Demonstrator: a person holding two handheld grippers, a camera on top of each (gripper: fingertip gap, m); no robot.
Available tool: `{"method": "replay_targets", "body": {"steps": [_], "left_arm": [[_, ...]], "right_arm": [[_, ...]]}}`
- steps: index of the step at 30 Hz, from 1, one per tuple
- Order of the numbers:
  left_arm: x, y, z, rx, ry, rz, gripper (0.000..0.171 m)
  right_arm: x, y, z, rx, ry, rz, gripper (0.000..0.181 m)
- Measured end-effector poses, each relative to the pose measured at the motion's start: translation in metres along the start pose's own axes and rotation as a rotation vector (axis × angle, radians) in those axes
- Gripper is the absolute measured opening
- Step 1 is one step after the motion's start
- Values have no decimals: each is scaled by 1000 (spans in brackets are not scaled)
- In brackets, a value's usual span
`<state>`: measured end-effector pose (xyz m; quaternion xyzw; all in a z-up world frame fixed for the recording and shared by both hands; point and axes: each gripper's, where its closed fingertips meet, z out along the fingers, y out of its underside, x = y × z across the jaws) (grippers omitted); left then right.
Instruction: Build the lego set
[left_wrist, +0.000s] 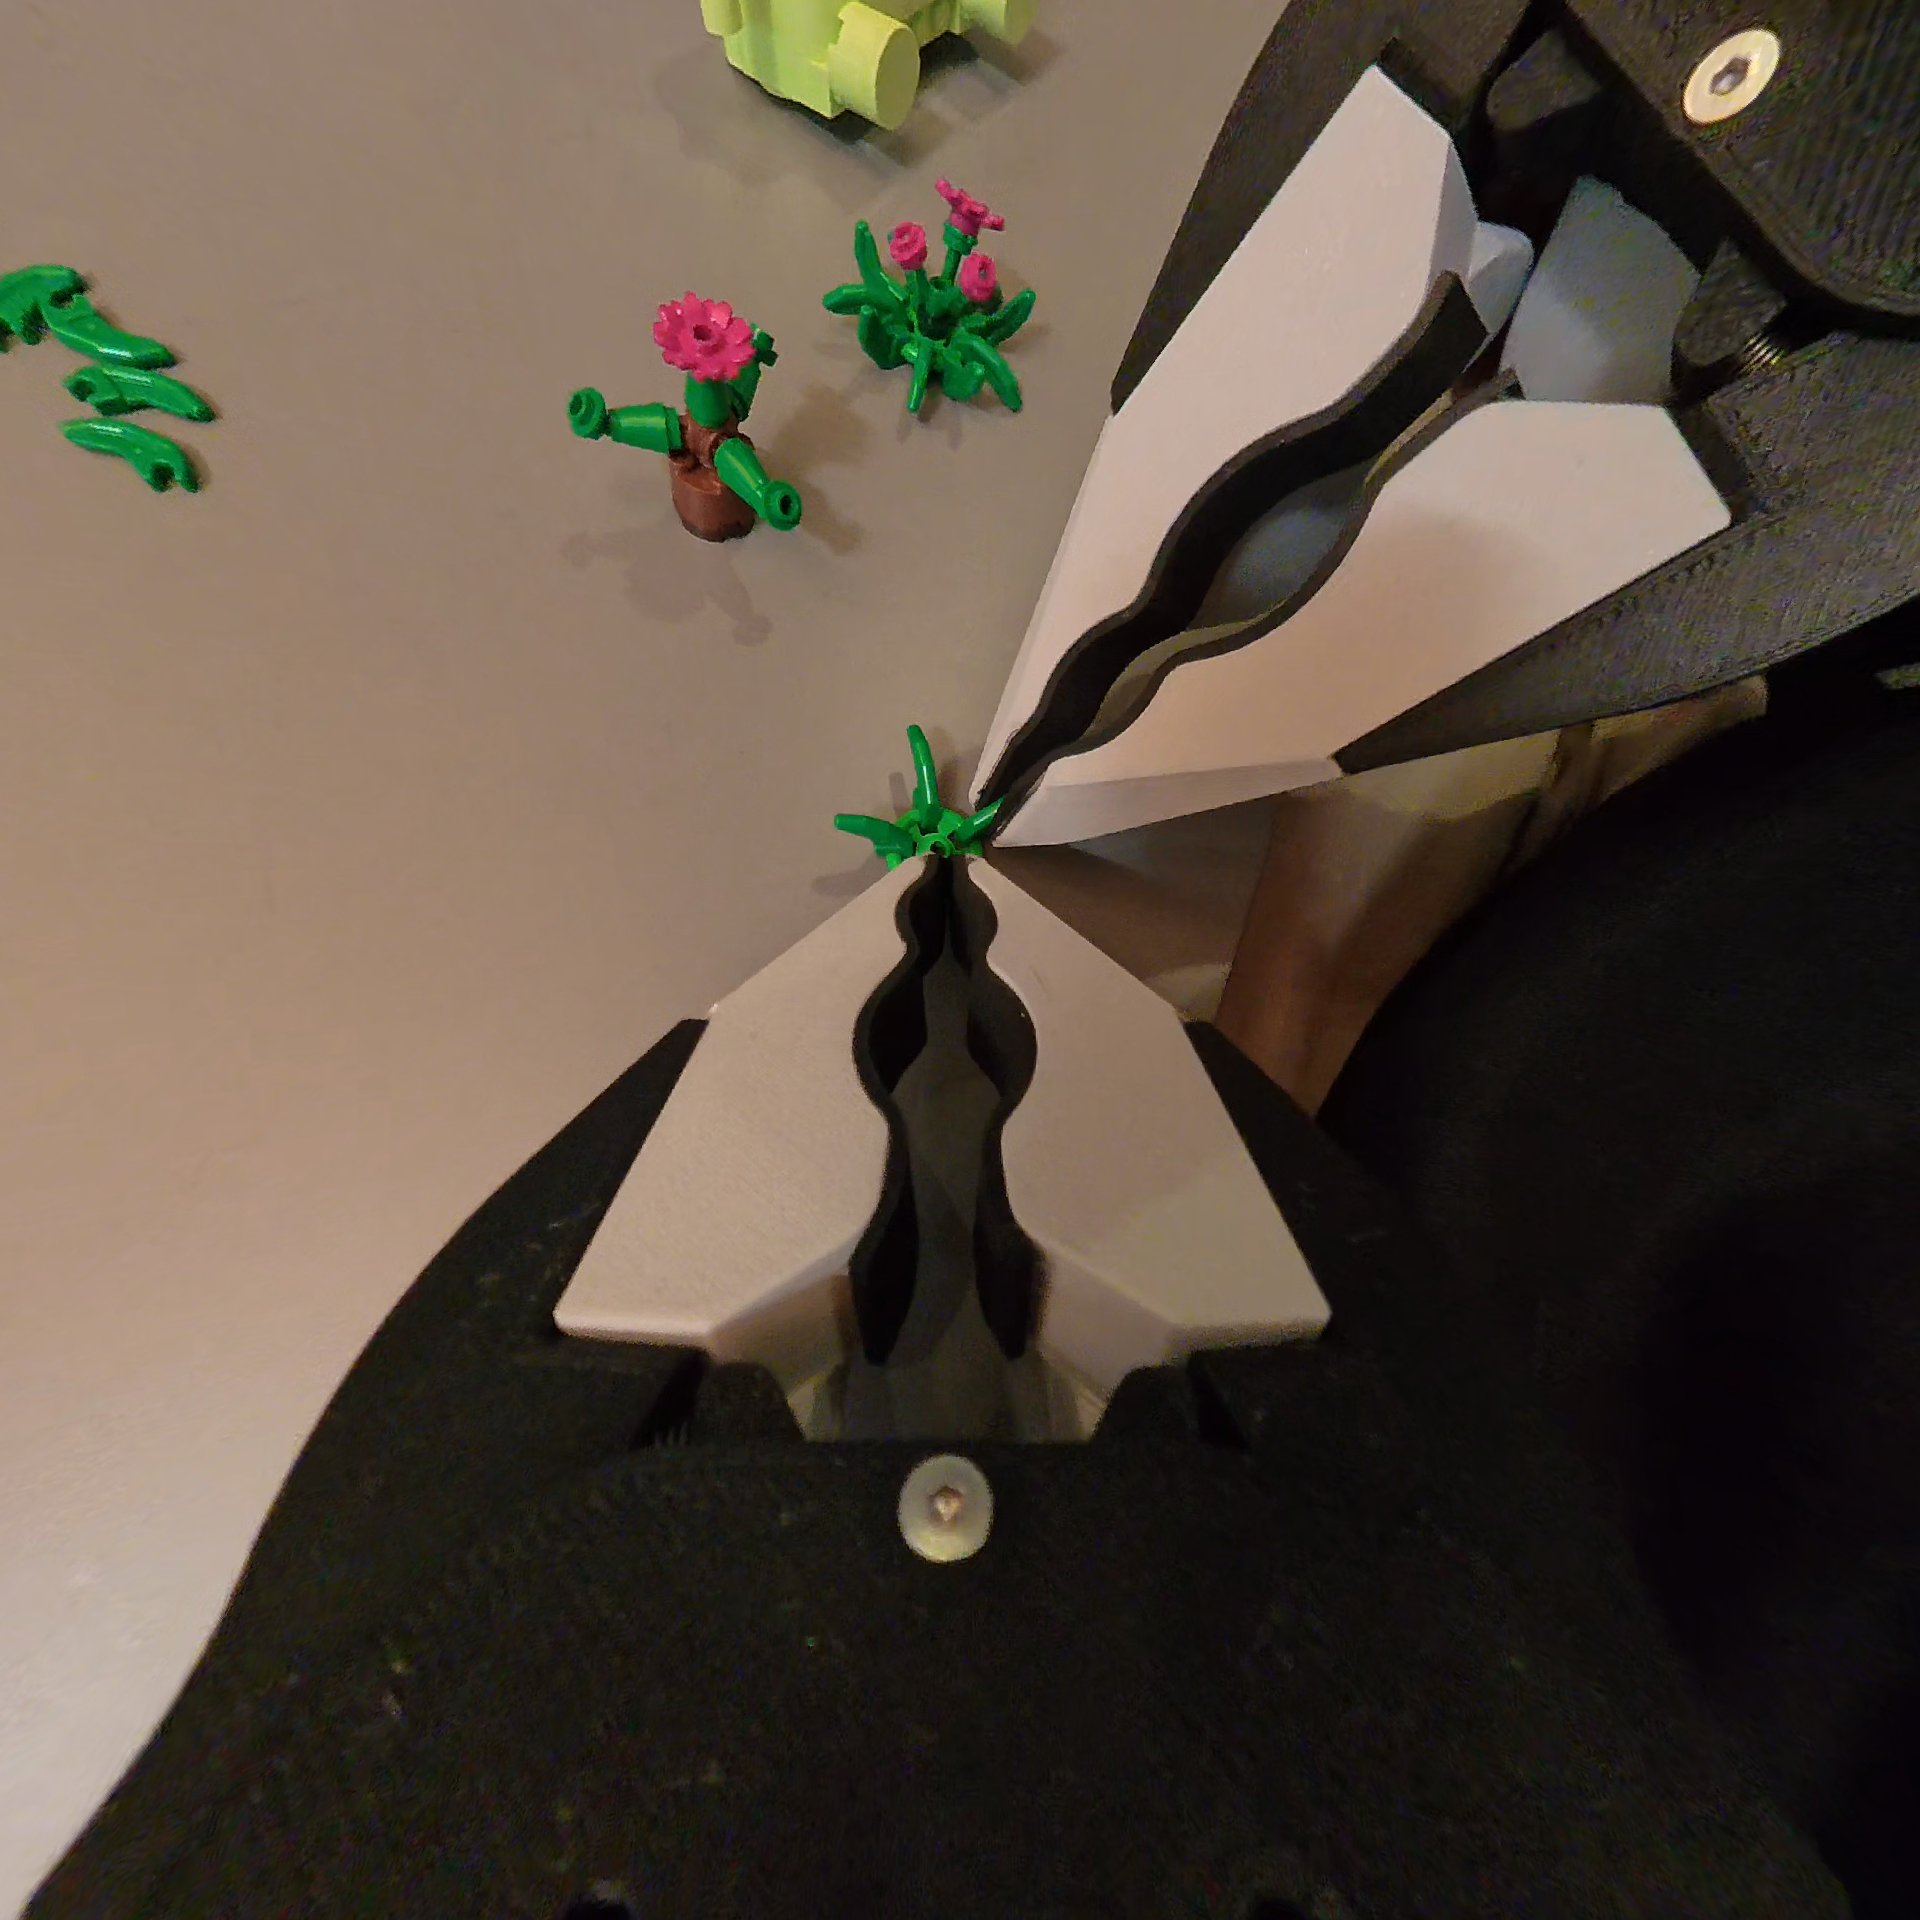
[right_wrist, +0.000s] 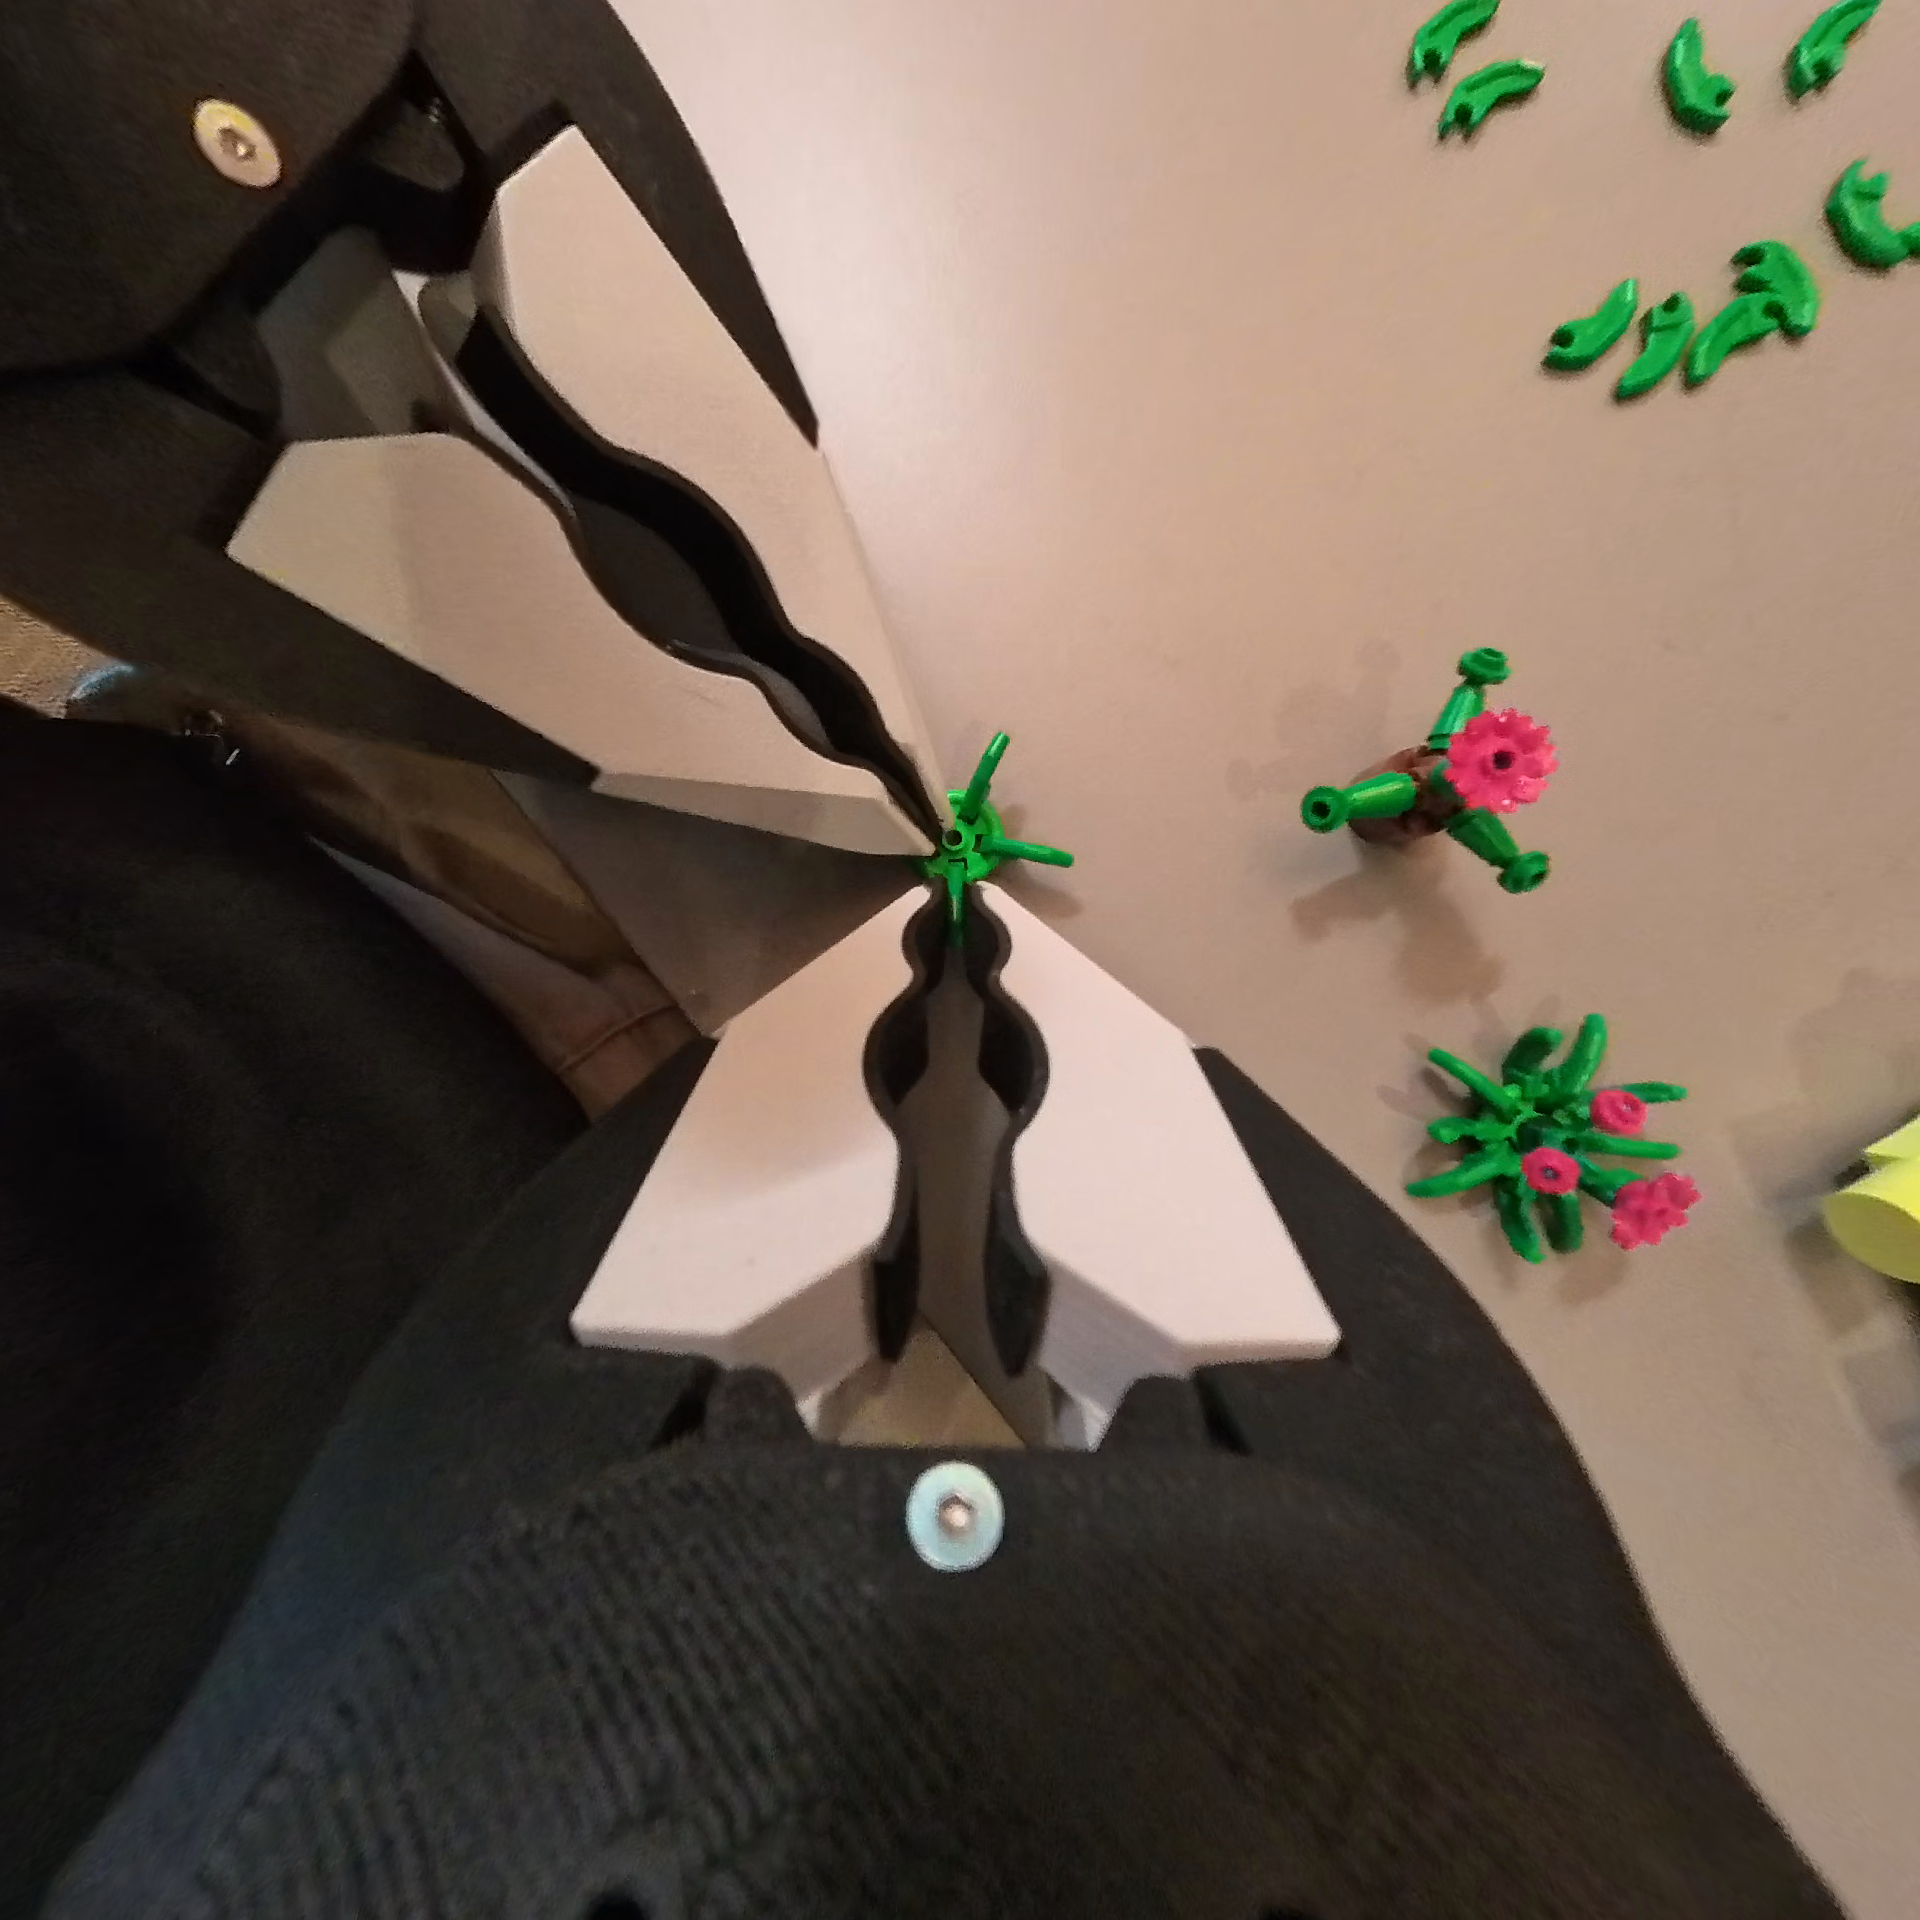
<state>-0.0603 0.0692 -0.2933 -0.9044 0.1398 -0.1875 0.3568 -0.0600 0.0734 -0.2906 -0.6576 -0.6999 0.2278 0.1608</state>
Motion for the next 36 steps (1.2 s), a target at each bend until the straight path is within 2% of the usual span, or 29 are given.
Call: {"method": "replay_targets", "body": {"steps": [6, 10, 15, 22, 27, 29, 30, 32, 36], "left_arm": [[5, 2, 2, -4, 64, -51, 6], [3, 1, 2, 2, 28, -23, 3], [3, 0, 2, 7, 84, -86, 4], [2, 0, 2, 13, 85, -110, 4], [1, 0, 2, 14, 89, -117, 3], [1, 0, 2, 14, 91, -118, 4], [1, 0, 2, 14, 89, -116, 4], [1, 0, 2, 14, 87, -114, 4], [1, 0, 2, 14, 96, -123, 4]], "right_arm": [[0, 2, 1, -71, -22, 20, 0], [0, 5, 4, -130, -21, 6, 0], [1, 5, 4, -159, -27, 13, 0], [1, 5, 5, -236, -11, -13, 1], [3, 2, 6, -150, -5, -33, 1], [0, 0, 5, -95, -28, -11, 25], [-2, 0, 4, -69, -46, -2, 31], [-4, -1, 2, -18, -60, 8, 31], [0, 0, 1, 55, -29, -18, 19]]}}
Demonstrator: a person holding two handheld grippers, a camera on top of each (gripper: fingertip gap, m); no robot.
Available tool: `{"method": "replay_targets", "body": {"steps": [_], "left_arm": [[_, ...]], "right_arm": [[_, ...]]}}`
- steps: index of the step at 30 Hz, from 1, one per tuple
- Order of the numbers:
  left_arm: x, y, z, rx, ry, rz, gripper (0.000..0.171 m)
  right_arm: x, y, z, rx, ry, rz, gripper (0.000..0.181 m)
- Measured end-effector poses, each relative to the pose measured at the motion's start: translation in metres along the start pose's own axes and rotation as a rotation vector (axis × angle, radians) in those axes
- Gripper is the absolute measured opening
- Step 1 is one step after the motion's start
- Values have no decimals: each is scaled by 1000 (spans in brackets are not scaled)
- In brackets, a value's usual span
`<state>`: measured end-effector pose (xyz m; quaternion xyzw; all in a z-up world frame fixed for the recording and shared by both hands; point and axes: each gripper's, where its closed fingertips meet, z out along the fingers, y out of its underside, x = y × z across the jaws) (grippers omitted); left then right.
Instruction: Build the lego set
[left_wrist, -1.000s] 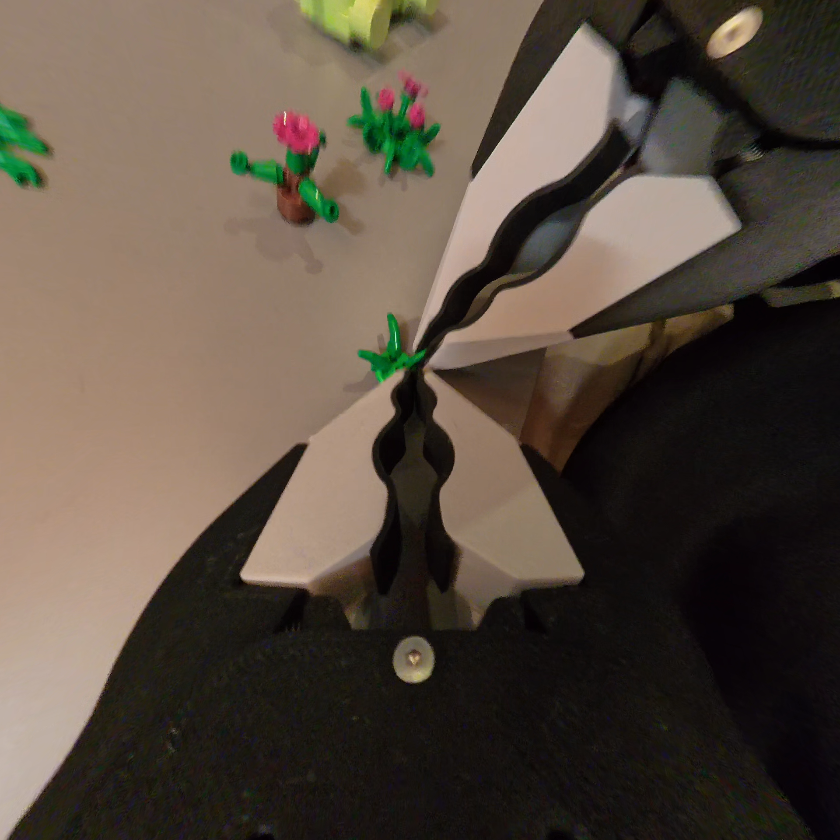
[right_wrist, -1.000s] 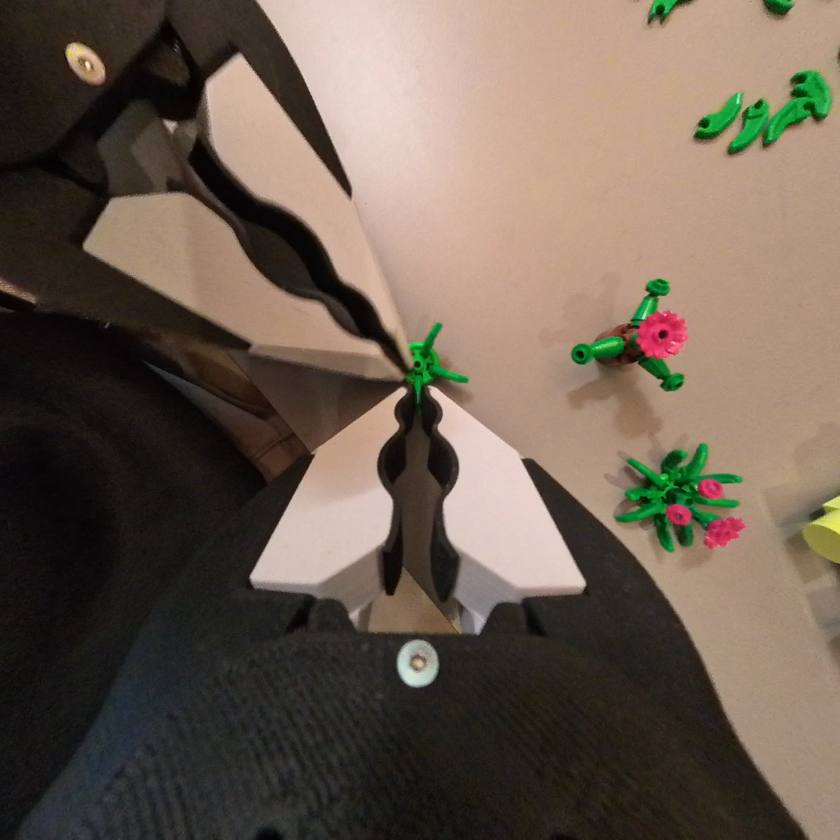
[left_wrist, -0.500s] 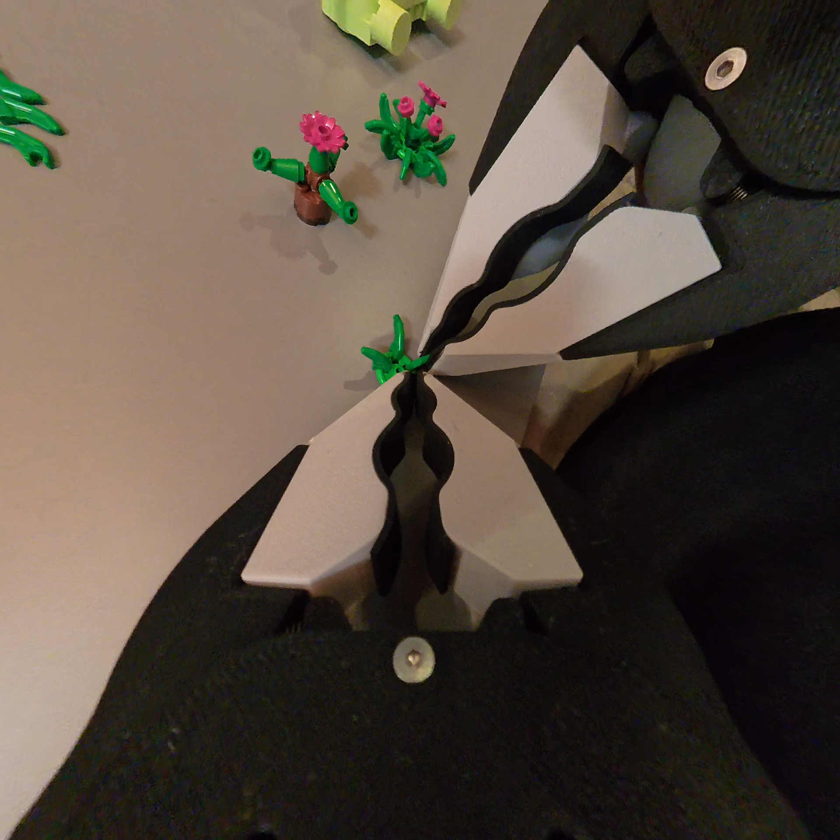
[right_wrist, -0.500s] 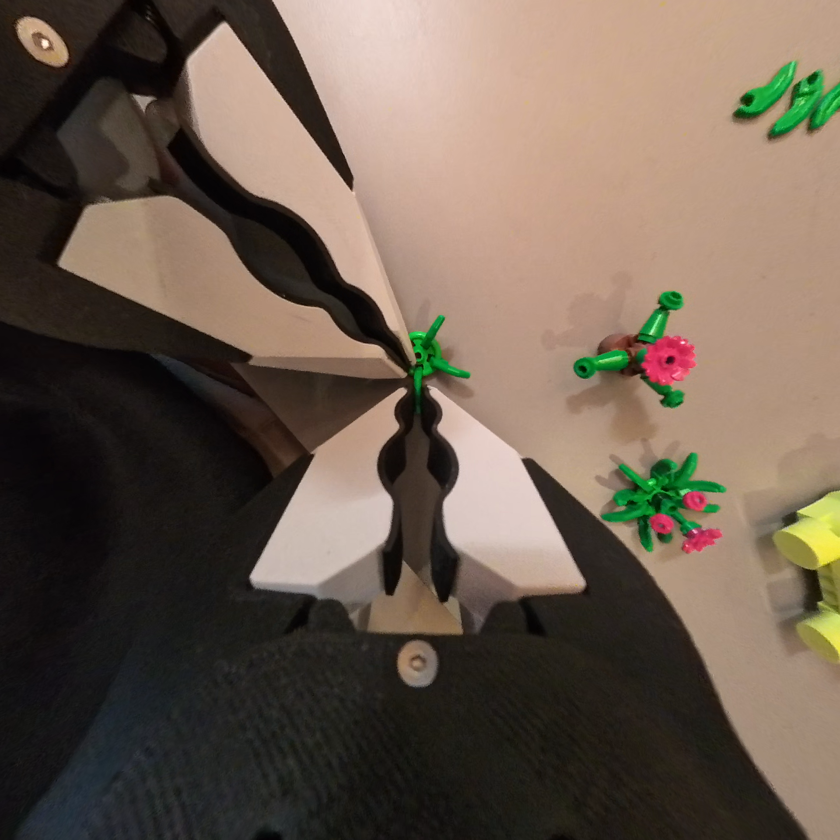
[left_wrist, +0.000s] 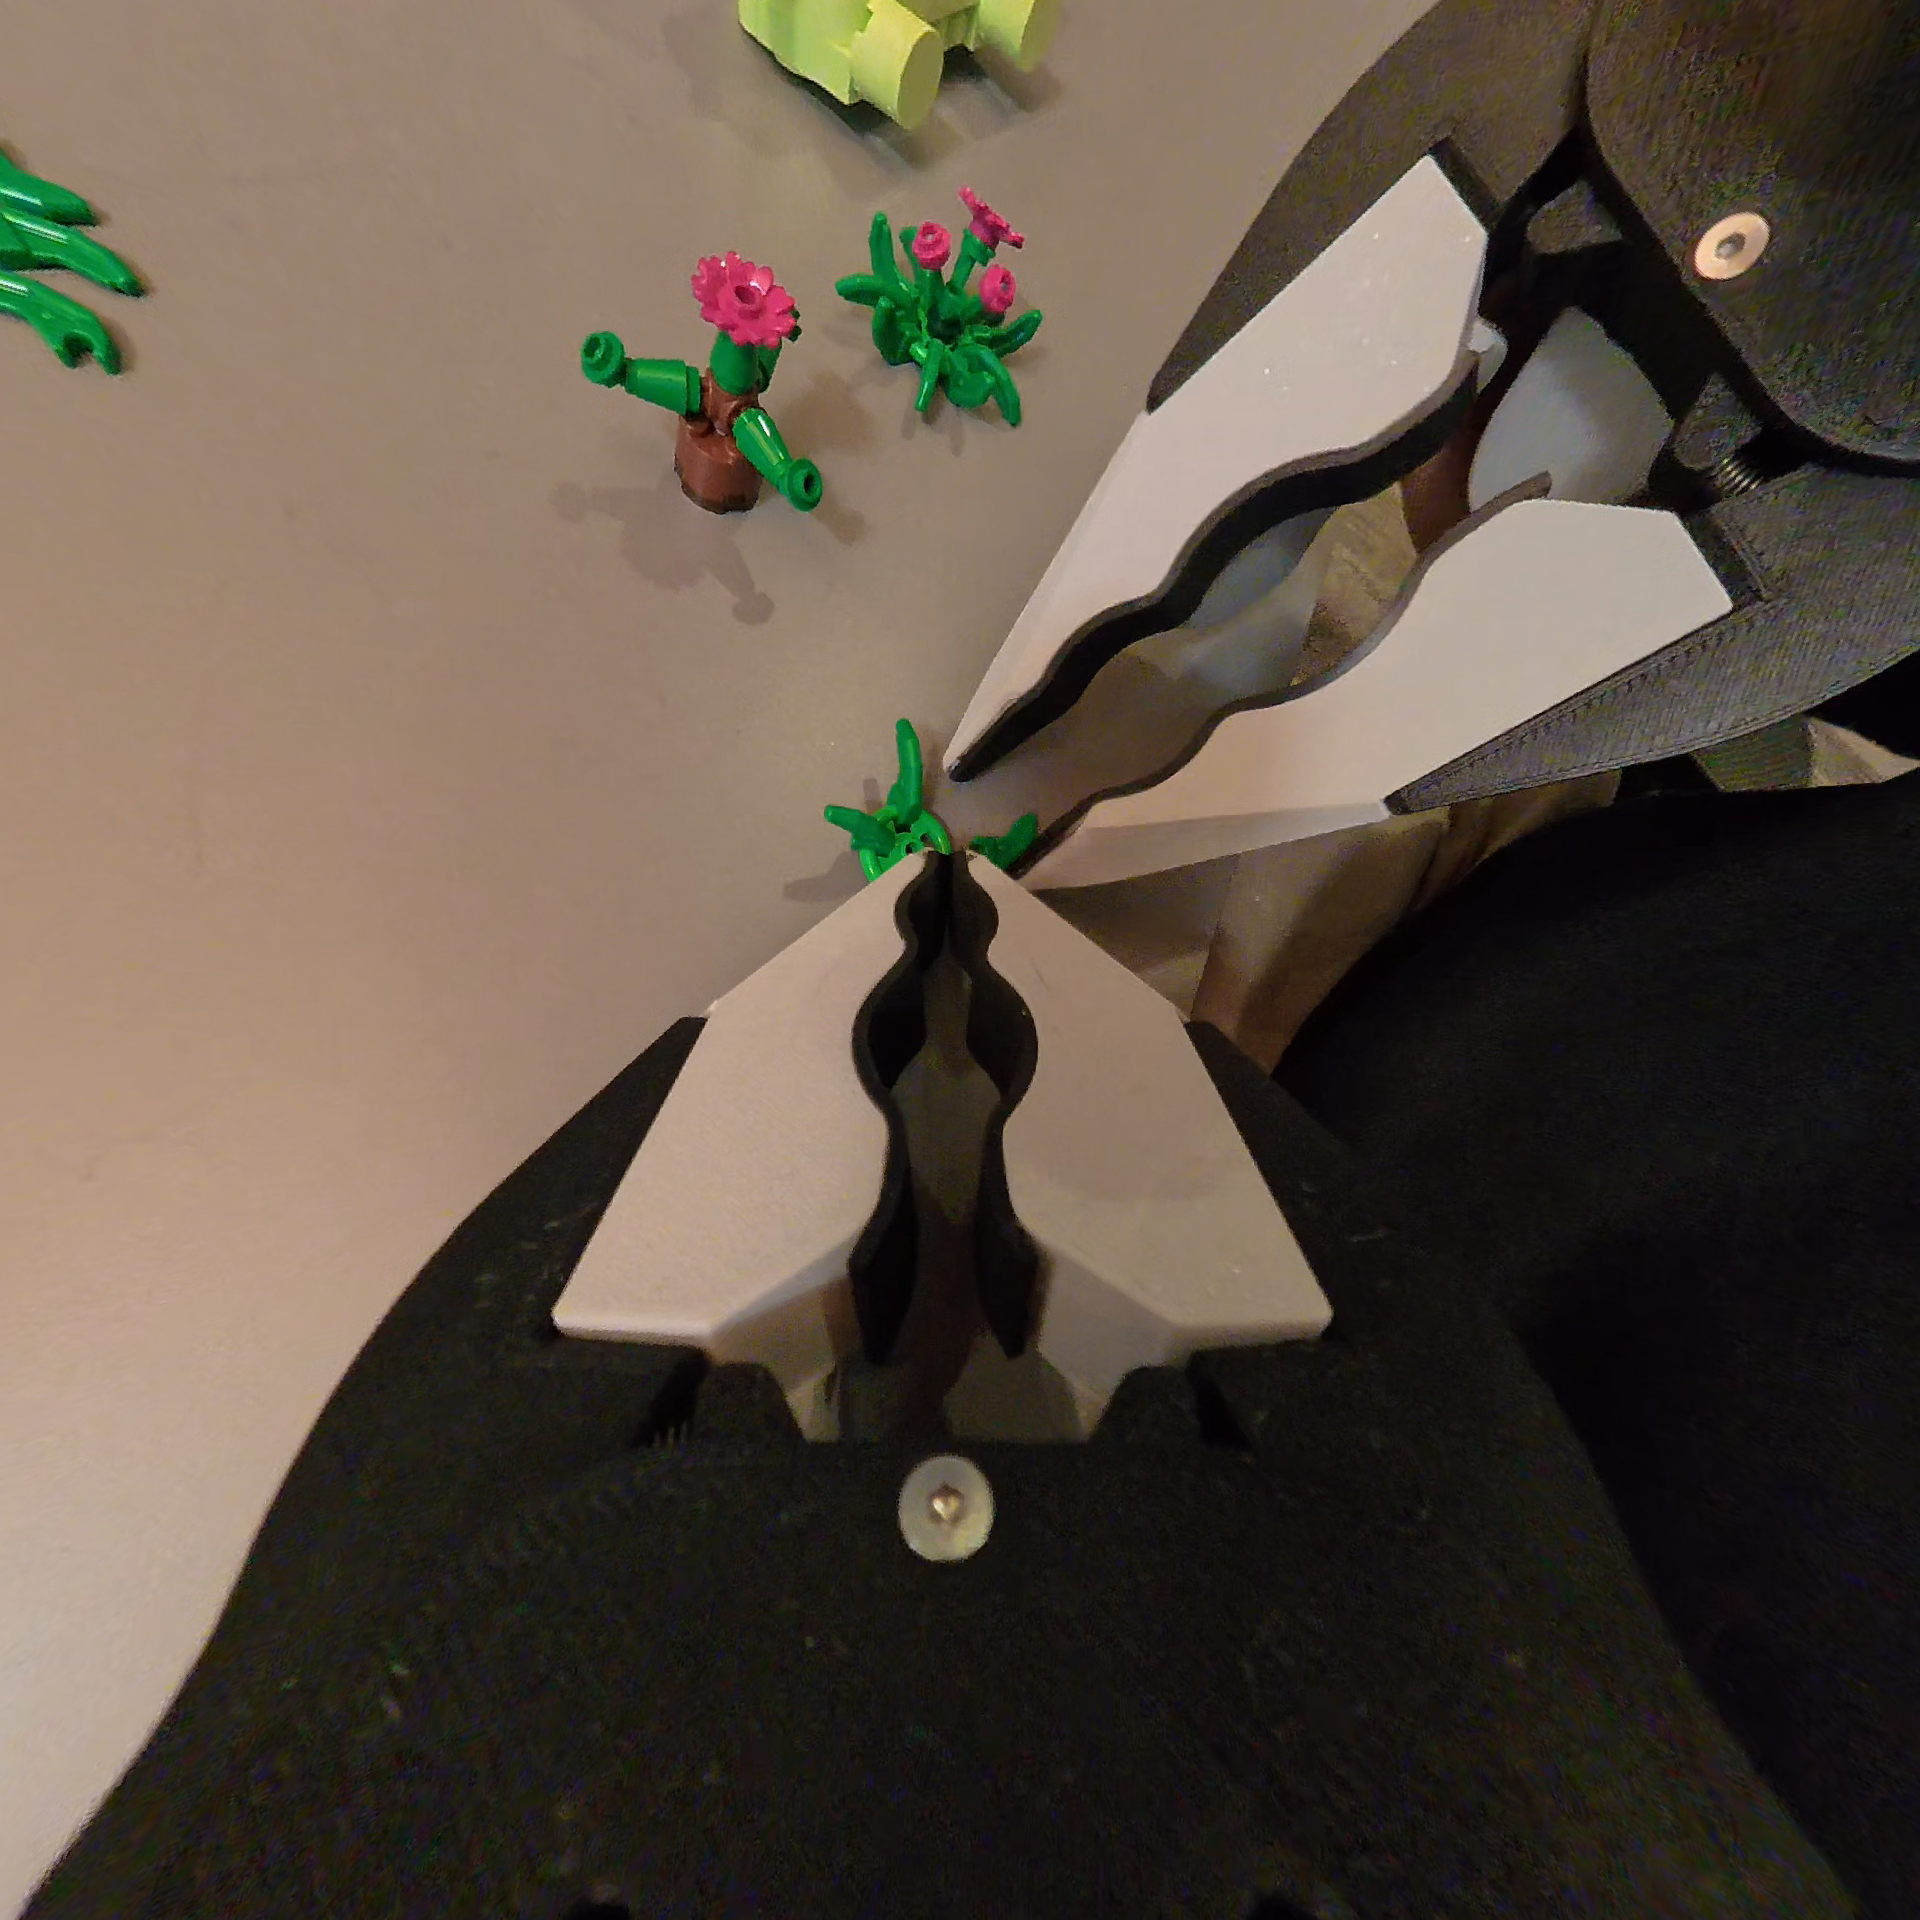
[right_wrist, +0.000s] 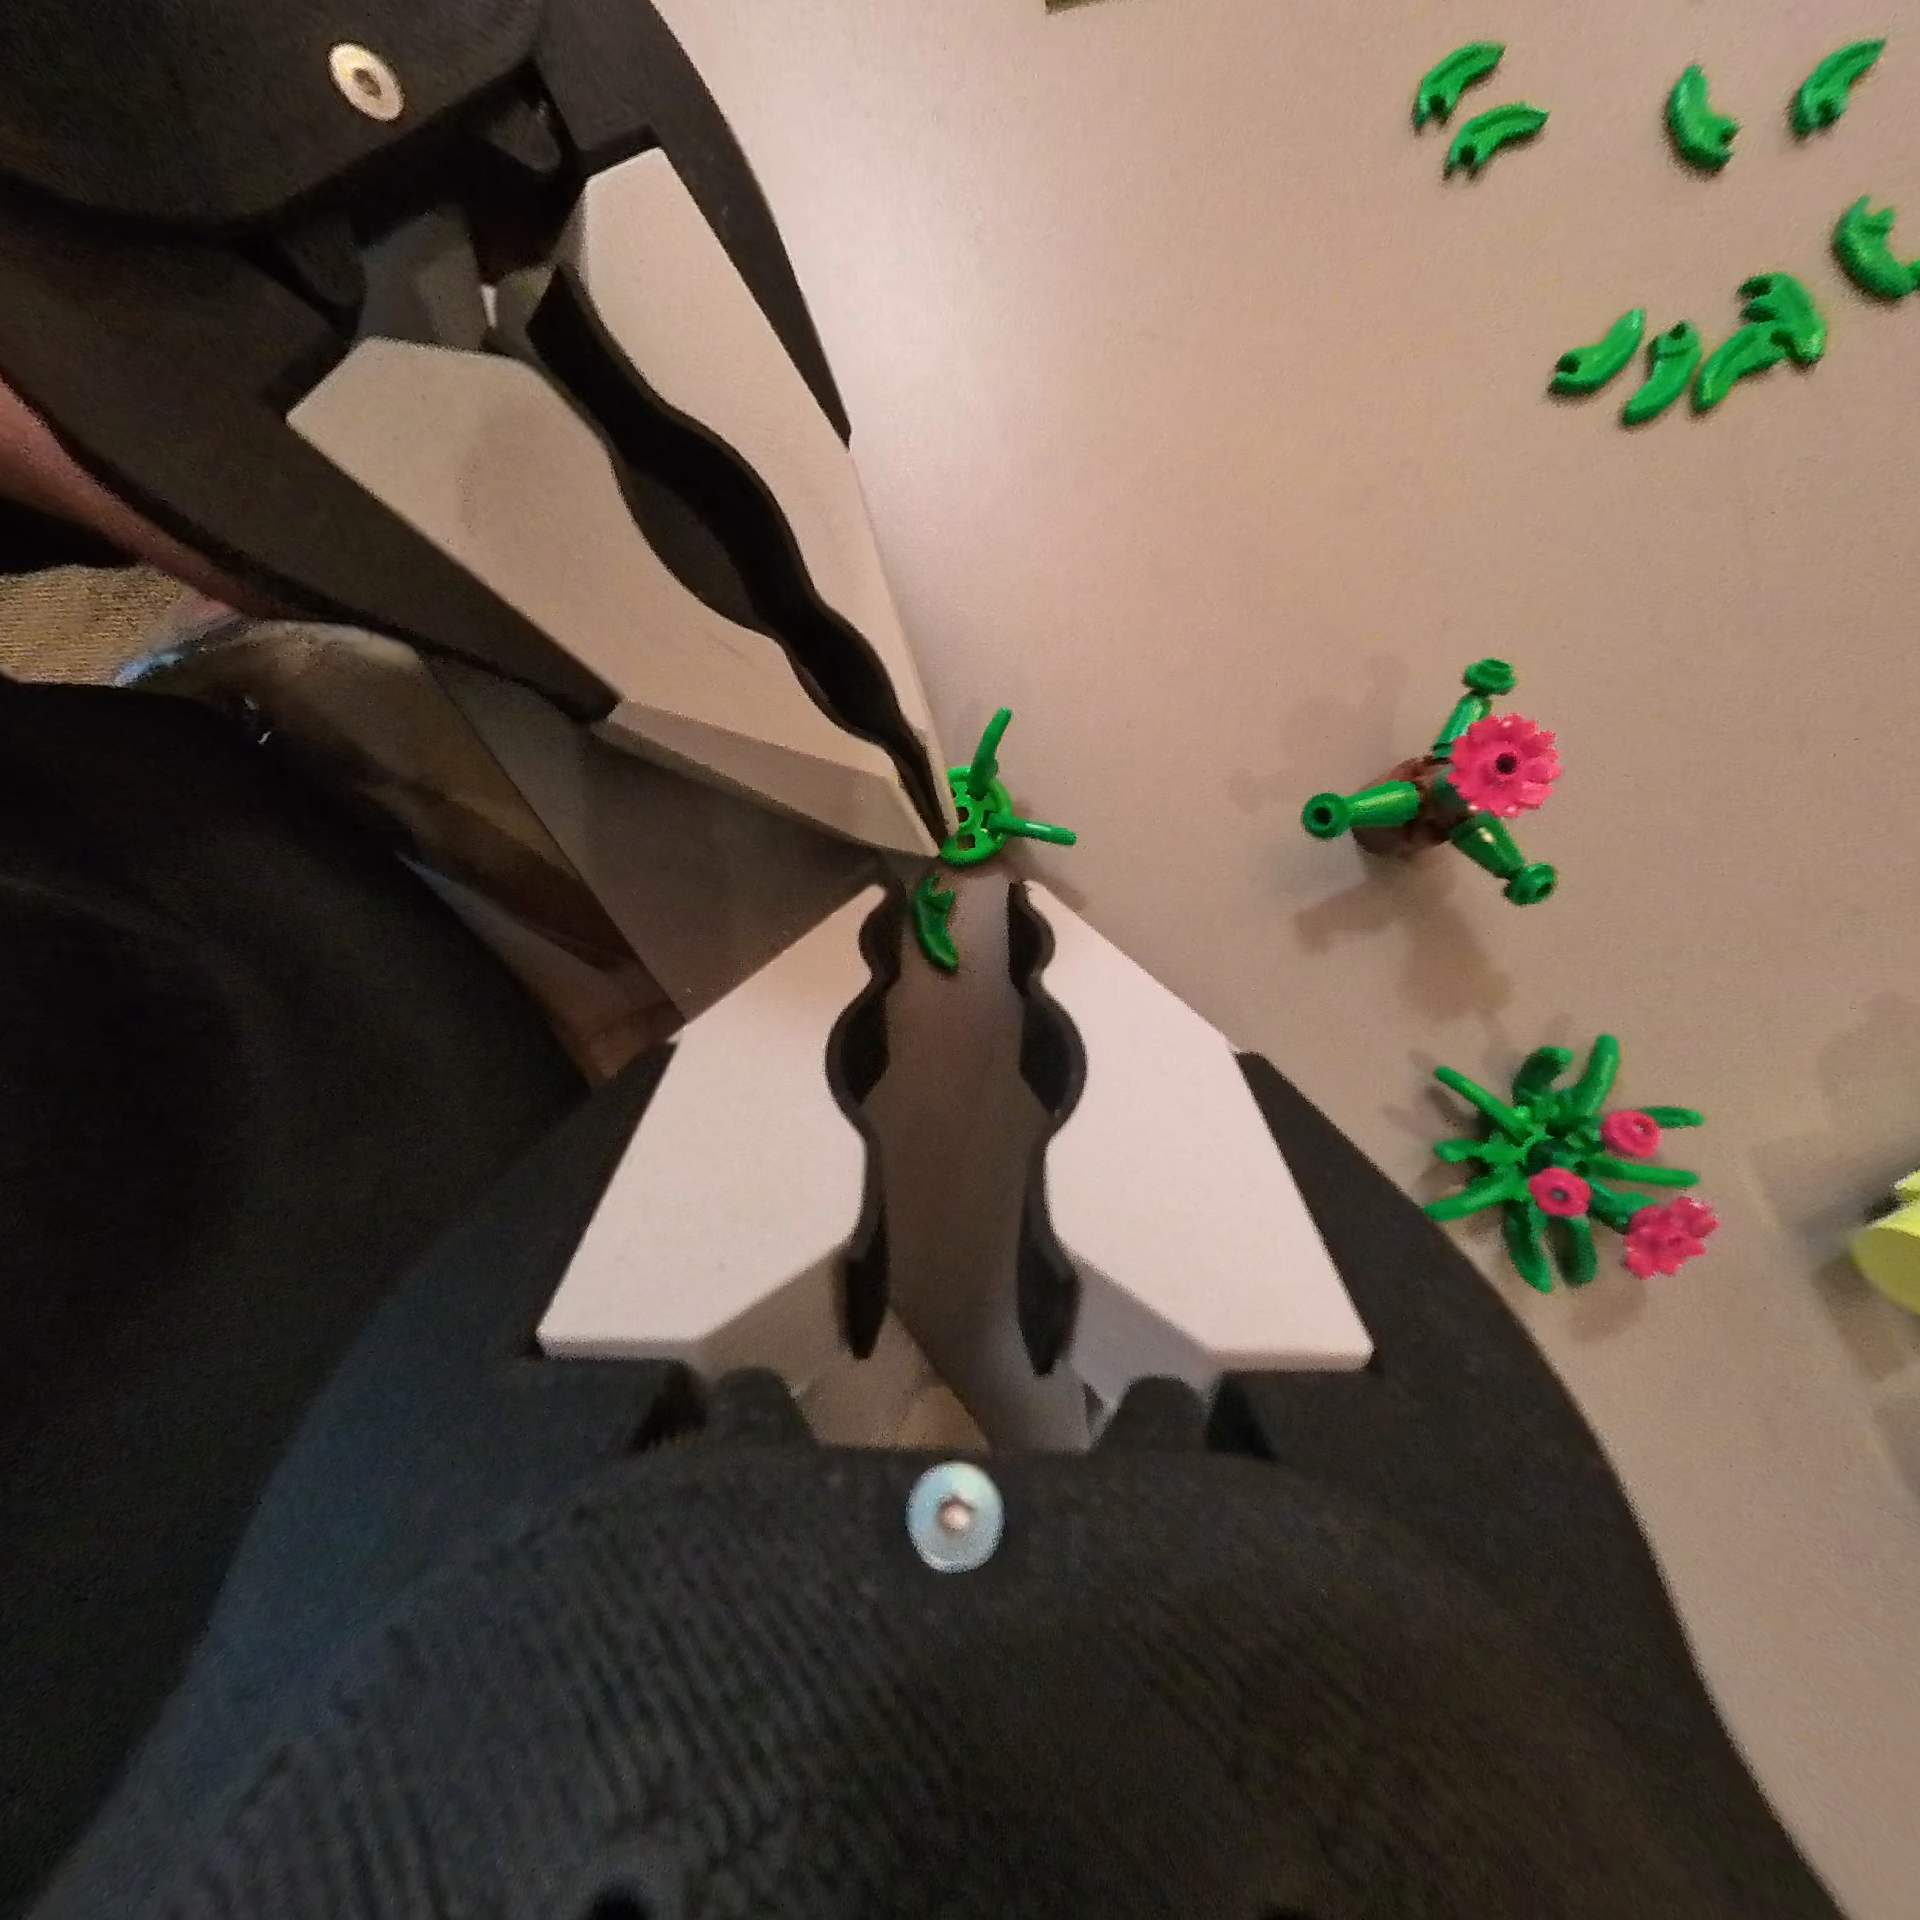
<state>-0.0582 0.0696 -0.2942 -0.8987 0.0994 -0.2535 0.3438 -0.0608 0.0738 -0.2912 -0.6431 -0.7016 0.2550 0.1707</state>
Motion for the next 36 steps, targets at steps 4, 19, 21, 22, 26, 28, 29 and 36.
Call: {"method": "replay_targets", "body": {"steps": [4, 19, 21, 22, 26, 28, 29, 36], "left_arm": [[0, 0, 0, 0, 4, -3, 3], [21, -26, -25, 190, 91, 164, 15], [31, -27, -29, 228, 162, 198, 24], [36, -28, -31, 247, 192, 218, 28], [58, -34, -42, 317, 300, 263, 31], [67, -37, -46, 346, 342, 268, 27], [69, -39, -48, 355, 355, 265, 22], [30, -43, -51, 373, 199, 205, 9]], "right_arm": [[1, 0, -3, 40, 40, -107, 17], [-11, -3, -12, 149, -60, -46, 3], [-18, -12, -23, 222, -180, 43, 3], [-21, -15, -29, 250, -245, 89, 3], [-30, -27, -56, 351, -517, 269, 3], [-38, -32, -69, 388, -674, 360, 0], [-40, -33, -73, 394, -733, 398, 0], [-20, -23, -63, 408, -617, 435, 0]]}}
